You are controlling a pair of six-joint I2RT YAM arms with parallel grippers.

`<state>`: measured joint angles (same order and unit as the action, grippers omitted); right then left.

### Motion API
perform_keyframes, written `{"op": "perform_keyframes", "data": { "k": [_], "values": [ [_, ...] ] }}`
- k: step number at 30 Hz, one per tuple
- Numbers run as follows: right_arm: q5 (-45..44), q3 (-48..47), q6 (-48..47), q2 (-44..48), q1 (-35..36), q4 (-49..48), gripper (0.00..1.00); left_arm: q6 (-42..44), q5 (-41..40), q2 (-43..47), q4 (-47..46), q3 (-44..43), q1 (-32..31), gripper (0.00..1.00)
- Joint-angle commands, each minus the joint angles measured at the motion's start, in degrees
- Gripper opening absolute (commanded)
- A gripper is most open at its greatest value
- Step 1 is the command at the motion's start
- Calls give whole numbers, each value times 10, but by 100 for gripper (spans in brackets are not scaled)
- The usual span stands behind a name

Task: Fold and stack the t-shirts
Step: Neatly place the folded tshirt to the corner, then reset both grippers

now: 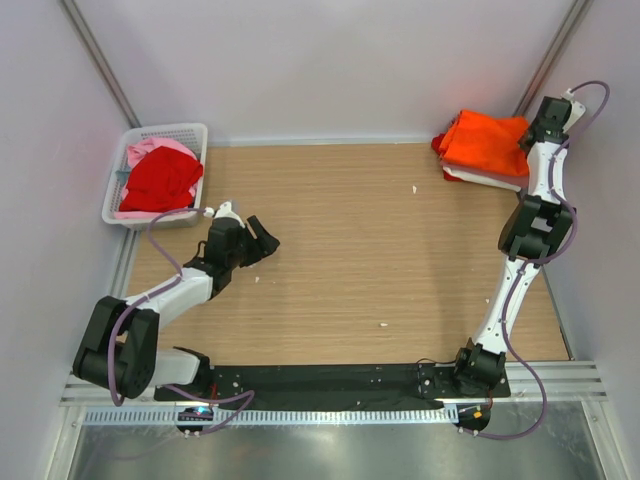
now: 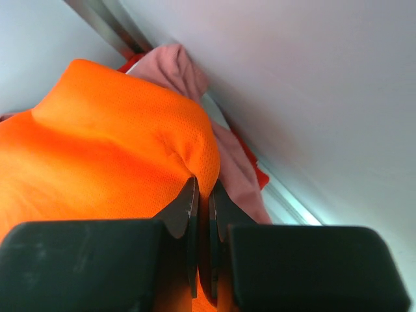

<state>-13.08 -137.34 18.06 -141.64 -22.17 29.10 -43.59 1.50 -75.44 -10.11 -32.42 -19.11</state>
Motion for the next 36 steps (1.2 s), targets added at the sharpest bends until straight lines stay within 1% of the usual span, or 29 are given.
{"op": "perform_keyframes", "data": {
  "k": [1,3,5,6,7,9,10,12,16,17,19,20,22,24,25,26,29,30,32,33,34,35,36],
  "values": [
    [-99,-14,0,37,-31,-81,2,-4,-11,19,-31,5,-2,66],
    [-112,-14,-7,34,-30,-90,4,-4,-11,20,-31,5,-2,66],
    [-121,-14,-12,30,-28,-93,12,-4,-11,19,-31,5,-2,66],
    [-120,-14,-15,29,-28,-95,19,-4,-11,20,-31,5,-2,66],
    [-120,-14,-16,25,-28,-96,33,-4,-11,20,-32,5,-2,66],
    [-122,-13,-18,23,-27,-97,50,-4,-11,20,-32,6,-3,66],
    [-121,-11,-17,23,-27,-96,60,-4,-11,20,-32,6,-2,66],
    [-124,-9,-16,23,-27,-91,71,-4,-11,21,-33,6,-2,66],
    [-136,4,-9,44,-27,-88,76,-4,-11,22,-34,8,-2,66],
    [-141,14,-9,62,-26,-91,77,-4,-11,21,-35,8,-2,66],
    [-164,24,-11,82,-27,-90,83,-4,-11,23,-35,9,-2,66],
    [-176,33,-9,104,-30,-85,88,-4,-11,24,-36,10,-2,66],
    [-197,56,11,131,-44,-81,93,-4,-11,28,-37,12,-2,66],
    [-209,66,41,170,-53,-71,100,-4,-11,30,-40,15,-2,66],
    [-207,73,51,181,-66,-61,100,-4,-11,33,-42,17,-2,66],
    [-201,77,59,210,-69,-60,100,-4,-11,35,-42,19,-2,66],
    [-185,102,78,253,-74,-70,100,-4,-11,37,-46,21,-2,67],
    [-163,122,84,285,-74,-83,100,-5,-11,36,-46,21,-2,66],
    [-132,145,101,317,-74,-101,100,-4,-11,35,-47,20,-2,67],
    [-115,159,110,353,-69,-112,100,-4,-11,35,-47,21,-2,66],
    [-70,201,129,371,-66,-145,100,-4,-11,35,-47,21,-2,66],
    [-55,225,138,394,-60,-162,100,-4,-11,35,-47,21,-2,66],
    [-39,250,147,432,-37,-175,100,-4,-11,36,-47,21,-2,67]
  ]
}}
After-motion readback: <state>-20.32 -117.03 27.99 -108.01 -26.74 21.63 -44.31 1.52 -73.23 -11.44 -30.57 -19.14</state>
